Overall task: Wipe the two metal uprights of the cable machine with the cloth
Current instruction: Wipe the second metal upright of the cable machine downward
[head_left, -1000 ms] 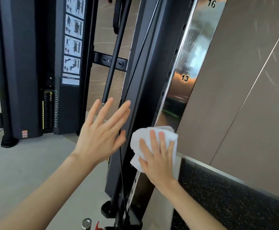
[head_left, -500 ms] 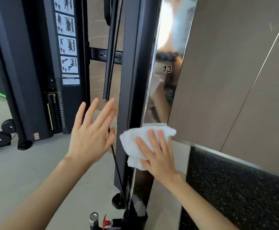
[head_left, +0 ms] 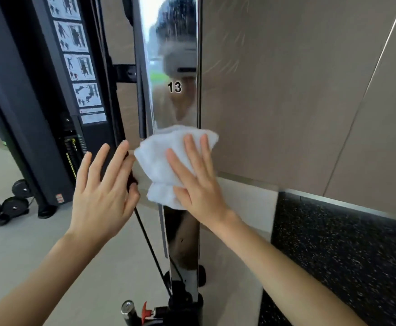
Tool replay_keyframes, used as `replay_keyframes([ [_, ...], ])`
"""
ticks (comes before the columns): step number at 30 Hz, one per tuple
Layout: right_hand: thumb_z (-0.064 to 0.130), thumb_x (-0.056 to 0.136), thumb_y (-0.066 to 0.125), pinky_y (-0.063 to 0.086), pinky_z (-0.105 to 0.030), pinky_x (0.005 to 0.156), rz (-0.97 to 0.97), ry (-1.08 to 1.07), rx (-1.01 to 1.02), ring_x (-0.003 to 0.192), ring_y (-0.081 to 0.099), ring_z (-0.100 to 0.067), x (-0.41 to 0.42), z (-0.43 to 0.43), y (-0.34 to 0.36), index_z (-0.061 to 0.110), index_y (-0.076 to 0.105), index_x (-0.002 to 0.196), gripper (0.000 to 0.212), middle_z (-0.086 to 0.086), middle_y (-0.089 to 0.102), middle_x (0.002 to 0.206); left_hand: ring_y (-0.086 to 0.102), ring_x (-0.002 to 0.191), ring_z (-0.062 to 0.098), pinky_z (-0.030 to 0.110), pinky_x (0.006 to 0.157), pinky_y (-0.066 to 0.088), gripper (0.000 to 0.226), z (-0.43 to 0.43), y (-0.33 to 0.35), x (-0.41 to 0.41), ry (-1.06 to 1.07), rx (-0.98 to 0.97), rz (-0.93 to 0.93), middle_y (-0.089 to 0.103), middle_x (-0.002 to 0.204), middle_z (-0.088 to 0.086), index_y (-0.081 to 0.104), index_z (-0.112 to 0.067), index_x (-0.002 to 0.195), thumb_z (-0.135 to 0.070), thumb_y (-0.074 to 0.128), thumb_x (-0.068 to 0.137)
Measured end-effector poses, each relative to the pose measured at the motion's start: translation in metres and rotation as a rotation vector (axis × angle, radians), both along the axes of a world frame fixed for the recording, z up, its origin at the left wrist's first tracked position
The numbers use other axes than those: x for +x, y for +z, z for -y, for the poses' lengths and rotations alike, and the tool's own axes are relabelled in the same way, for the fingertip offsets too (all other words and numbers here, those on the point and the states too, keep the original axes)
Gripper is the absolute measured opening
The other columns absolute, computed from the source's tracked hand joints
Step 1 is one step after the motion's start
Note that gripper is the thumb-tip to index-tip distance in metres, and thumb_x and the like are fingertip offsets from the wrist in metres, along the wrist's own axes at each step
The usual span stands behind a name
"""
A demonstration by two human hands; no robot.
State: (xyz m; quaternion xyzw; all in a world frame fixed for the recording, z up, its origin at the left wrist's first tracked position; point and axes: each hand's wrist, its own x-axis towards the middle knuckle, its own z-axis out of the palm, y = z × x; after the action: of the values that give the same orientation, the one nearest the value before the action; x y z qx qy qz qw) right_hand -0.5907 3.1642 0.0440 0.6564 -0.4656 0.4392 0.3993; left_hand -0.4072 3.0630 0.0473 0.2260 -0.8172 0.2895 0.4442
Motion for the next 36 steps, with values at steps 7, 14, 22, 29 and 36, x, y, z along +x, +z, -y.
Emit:
replay_keyframes([
  [7,0.019,0.104,0.033,0.007,-0.048,0.118,0.070,0.191,0.090,0.144,-0.003,-0.037,-0.008,-0.003,-0.014,0.012,0.029,0.147,0.044,0.000,-0.004,0.159,0.031,0.137,0.043,0.055,0.117,0.019,0.051,-0.005,0.002,0.004,0.030,0.045,-0.009,0.032,0.153,0.019,0.043,0.001,0.140,-0.023,0.043,0.094],
  [14,-0.009,0.089,0.051,0.013,-0.053,0.116,0.139,0.310,-0.034,0.137,0.013,-0.042,-0.010,0.003,0.060,-0.015,0.049,0.126,0.038,-0.038,0.025,0.143,0.029,0.139,0.042,0.052,0.119,0.016,0.051,-0.014,0.003,0.002,0.079,0.104,0.004,0.028,0.155,0.021,0.045,0.002,0.138,-0.023,0.041,0.094],
  [22,0.028,0.103,0.042,0.013,-0.043,0.118,0.144,0.130,0.044,0.146,0.003,-0.028,-0.002,-0.005,-0.128,0.023,0.010,0.152,0.058,-0.002,-0.009,0.159,0.034,0.135,0.042,0.051,0.118,0.019,0.038,-0.022,-0.008,0.027,0.182,-0.083,0.020,0.033,0.151,0.022,0.052,0.007,0.128,-0.016,0.046,0.098],
  [29,0.016,0.098,0.038,0.029,-0.062,0.106,0.079,0.070,-0.065,0.137,0.020,-0.040,-0.001,0.005,0.012,0.013,0.044,0.137,0.039,-0.016,0.025,0.148,0.032,0.138,0.040,0.057,0.117,0.018,0.049,-0.040,-0.030,0.022,0.234,-0.031,0.058,0.027,0.154,0.015,0.051,0.001,0.134,-0.031,0.042,0.099],
  [36,0.034,0.103,0.030,0.024,-0.056,0.111,0.015,-0.106,-0.085,0.143,0.015,-0.036,0.003,0.004,-0.048,0.016,0.035,0.144,0.045,-0.007,0.015,0.157,0.034,0.137,0.040,0.061,0.114,0.025,0.048,-0.043,-0.070,0.023,0.152,-0.008,0.067,0.024,0.155,0.015,0.049,0.000,0.131,-0.031,0.049,0.094],
])
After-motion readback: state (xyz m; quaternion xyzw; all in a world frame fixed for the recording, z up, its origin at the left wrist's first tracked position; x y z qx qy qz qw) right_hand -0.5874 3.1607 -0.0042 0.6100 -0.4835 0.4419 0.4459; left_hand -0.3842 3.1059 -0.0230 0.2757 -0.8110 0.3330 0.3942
